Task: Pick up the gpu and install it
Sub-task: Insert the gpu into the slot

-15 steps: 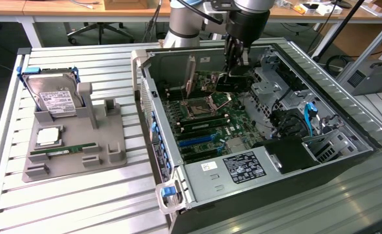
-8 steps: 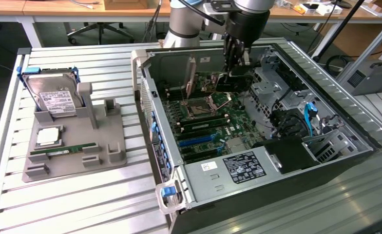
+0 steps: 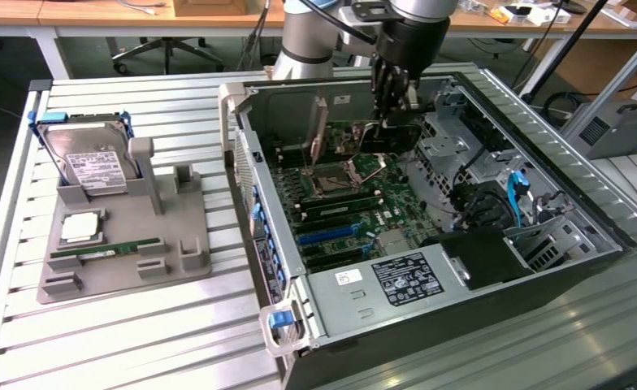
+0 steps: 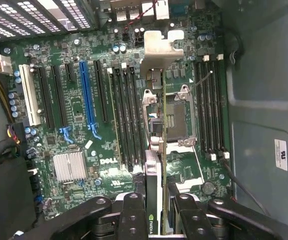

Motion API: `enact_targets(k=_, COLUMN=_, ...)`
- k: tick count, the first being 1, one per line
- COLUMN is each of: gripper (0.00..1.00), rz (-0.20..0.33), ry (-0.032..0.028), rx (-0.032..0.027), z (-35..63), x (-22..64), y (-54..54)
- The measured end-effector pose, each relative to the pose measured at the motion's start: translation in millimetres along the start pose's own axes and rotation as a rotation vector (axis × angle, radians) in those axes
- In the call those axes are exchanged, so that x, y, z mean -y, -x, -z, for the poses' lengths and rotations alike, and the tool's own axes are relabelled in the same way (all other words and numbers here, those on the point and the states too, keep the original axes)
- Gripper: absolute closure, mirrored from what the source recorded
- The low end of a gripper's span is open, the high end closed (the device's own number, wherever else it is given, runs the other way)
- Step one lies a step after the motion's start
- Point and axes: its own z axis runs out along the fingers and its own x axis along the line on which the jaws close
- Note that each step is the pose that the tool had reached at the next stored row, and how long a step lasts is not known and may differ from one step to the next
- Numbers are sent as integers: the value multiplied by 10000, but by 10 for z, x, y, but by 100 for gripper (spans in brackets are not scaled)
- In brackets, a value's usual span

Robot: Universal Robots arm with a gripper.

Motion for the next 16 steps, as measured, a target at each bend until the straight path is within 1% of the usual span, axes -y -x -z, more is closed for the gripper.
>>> enact_targets(k=16, gripper=73, rz=1317, ry=30, rx=63, z=-9, x=0, y=0)
